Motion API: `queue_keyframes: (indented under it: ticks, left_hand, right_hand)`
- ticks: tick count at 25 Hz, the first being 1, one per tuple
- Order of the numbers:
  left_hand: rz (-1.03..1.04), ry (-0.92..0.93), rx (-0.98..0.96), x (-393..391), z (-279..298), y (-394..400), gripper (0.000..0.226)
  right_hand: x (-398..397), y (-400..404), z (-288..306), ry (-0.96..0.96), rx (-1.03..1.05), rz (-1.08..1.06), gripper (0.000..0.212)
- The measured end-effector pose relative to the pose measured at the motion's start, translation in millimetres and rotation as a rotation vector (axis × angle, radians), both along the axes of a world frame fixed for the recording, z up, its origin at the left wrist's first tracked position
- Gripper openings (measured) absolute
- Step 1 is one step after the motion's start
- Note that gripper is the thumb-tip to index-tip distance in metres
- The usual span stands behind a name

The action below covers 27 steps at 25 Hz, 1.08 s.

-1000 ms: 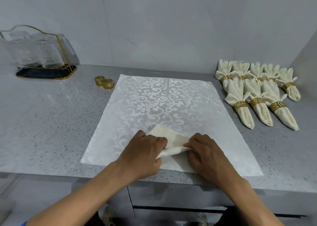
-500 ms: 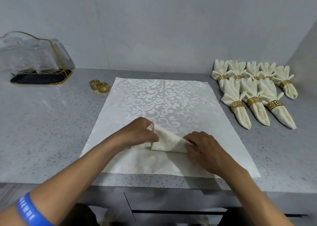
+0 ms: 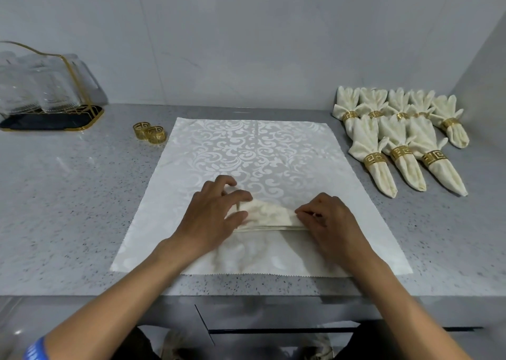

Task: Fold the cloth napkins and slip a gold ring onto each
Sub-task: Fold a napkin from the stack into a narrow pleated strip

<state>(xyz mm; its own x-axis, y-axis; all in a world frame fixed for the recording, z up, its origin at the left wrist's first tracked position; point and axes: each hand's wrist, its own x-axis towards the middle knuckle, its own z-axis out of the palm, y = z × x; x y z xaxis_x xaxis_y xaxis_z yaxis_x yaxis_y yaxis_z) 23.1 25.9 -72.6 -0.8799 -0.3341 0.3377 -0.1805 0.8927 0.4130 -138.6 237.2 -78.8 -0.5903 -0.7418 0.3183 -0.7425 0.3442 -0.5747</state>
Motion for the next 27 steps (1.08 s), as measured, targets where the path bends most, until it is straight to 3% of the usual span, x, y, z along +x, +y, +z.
queue_keyframes:
  ticks: [2, 6, 7, 9, 12, 15, 17, 18, 22, 27]
  left_hand:
    - [-0.078, -0.002, -0.147, -4, -2, -5, 0.025]
    - [-0.098, -0.160, 0.076, -7, -2, -13, 0.036]
    - [-0.101, -0.166, 0.112, -6, -3, -14, 0.037]
    - [-0.107, -0.140, 0.169, -6, -4, -12, 0.032]
    - [-0.117, -0.137, 0.203, -7, -6, -13, 0.028]
    - [-0.099, -0.065, 0.506, 3, 1, -20, 0.029]
    - [0.077, 0.075, 0.714, 13, 11, -34, 0.021]
    - [0.209, 0.139, 0.722, 18, 15, -47, 0.014]
    - [0.565, 0.062, 0.328, 24, 27, -137, 0.019]
    - [0.668, -0.226, 0.059, -14, 31, -215, 0.051]
  right_hand:
    - [0, 5, -3, 0.055, 0.020, -0.005, 0.009]
    - [7, 18, -1, 0.492, 0.159, -0.061, 0.011]
    - [16, 13, 2, 0.572, 0.188, -0.059, 0.021]
    - [41, -2, 6, 0.587, 0.211, 0.038, 0.045]
    - [68, -17, 2, 0.515, 0.294, 0.115, 0.041]
    - [67, -14, 1, 0.464, 0.336, 0.099, 0.044]
    - [66, -15, 0, 0.473, 0.329, 0.090, 0.043]
    - [66, -18, 0, 0.482, 0.319, 0.075, 0.042]
    - [69, -26, 4, 0.487, 0.293, 0.029, 0.037]
    - [70, -29, 2, 0.447, 0.272, 0.015, 0.033]
